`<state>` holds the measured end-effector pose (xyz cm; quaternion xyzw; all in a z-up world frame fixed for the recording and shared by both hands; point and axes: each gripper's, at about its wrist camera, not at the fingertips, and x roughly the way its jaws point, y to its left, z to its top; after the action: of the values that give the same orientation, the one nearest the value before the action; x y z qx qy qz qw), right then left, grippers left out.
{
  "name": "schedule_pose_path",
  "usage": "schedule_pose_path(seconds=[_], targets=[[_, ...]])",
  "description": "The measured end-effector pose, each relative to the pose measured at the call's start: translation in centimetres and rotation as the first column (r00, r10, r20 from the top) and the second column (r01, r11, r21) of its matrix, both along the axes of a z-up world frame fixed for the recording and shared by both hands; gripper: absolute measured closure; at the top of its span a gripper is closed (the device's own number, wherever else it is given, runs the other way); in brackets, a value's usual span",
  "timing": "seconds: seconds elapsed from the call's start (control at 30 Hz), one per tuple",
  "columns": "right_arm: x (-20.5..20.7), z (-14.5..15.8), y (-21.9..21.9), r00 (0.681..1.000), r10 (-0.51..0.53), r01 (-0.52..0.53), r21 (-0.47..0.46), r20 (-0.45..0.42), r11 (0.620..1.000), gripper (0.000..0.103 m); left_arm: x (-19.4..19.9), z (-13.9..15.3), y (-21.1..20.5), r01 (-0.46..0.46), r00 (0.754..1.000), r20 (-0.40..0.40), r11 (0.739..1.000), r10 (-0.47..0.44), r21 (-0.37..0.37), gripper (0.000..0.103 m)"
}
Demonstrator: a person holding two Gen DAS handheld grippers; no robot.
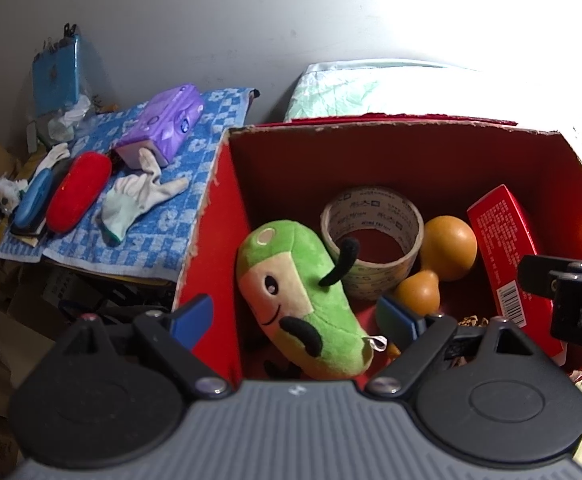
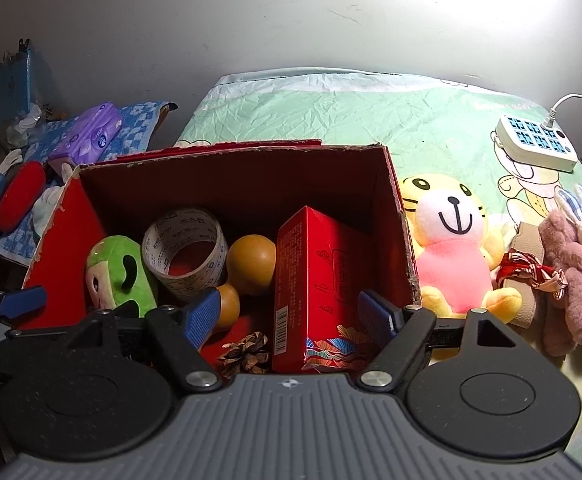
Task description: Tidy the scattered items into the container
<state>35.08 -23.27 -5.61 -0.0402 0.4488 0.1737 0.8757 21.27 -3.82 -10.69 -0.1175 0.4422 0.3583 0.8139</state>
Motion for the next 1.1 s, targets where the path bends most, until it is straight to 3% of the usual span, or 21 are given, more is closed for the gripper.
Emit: schedule_pose_path(seconds=[0.67,1.1], targets=[[0.52,-0.21,0.02,1.0,-0.016,0.016,-0.015,-0.004,1.0,0.024,0.52,0.06,0.46,0.019,1.0,0.008,1.0,-0.019,0.008,0.015],[0.48,0.14,-0.42,1.0,-0.015,0.015,0.024,-0.004,1.0,0.024,0.6,0.41,0.58,0.02,1.0,0.01,1.0,-0.02,0.0,0.015]])
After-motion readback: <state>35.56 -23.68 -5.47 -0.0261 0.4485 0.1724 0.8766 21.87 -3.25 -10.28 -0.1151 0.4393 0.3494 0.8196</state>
